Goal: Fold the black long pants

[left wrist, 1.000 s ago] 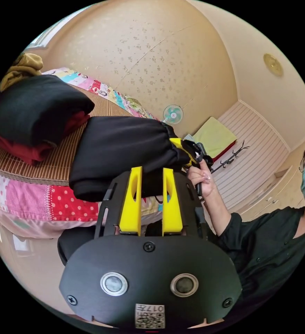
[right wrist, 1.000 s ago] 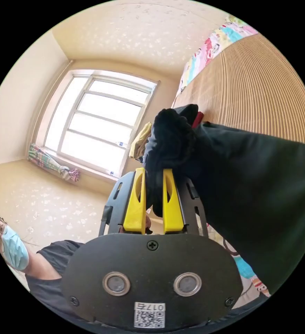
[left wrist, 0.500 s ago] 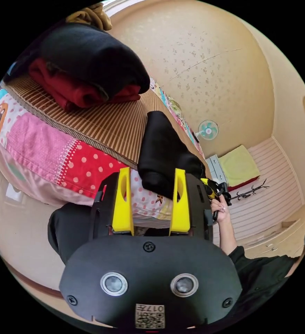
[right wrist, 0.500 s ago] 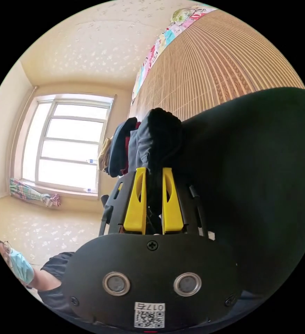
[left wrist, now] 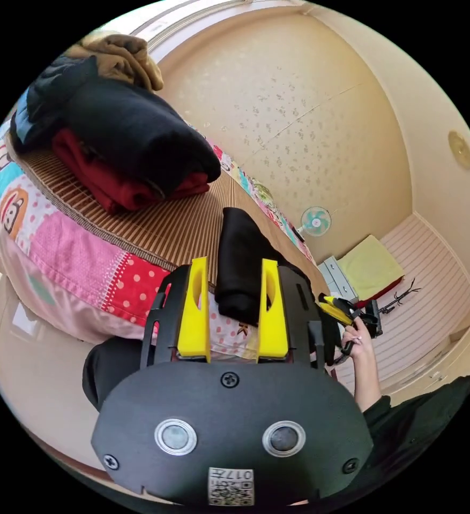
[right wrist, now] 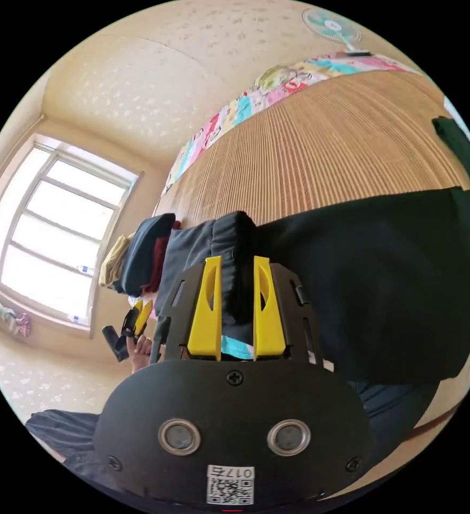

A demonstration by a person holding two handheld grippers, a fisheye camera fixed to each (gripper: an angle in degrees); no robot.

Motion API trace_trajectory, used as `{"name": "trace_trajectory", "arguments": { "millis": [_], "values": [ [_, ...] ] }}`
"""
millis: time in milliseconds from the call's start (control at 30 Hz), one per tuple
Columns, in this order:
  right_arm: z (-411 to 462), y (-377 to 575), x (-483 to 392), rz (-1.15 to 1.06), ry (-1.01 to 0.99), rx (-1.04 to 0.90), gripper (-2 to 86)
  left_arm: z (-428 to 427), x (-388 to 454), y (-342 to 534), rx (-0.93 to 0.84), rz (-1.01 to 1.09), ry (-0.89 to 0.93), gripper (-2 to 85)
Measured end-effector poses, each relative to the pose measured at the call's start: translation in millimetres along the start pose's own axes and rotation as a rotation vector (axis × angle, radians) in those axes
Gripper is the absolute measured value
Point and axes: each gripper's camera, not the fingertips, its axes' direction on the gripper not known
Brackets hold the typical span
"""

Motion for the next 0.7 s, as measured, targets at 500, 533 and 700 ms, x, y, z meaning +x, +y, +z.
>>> {"name": "trace_trajectory", "arguments": {
  "millis": [500,533,700],
  "values": [
    [101.2,30.4,-172.0,-0.371,0.076,-0.080,8.7,-18.0,-9.8,24.9,-0.001,-0.166,0.195,6.4],
    [100.8,28.7,-169.4,-0.364,0.146,-0.063,8.6,-21.0,-10.8,24.7,0.006,-0.175,0.236,6.3],
    [85.6,58.1,-126.3,-0.330,0.337,0.120,6.4,-28.5,-24.7,27.7,0.082,-0.221,0.716,5.9]
  ]
}}
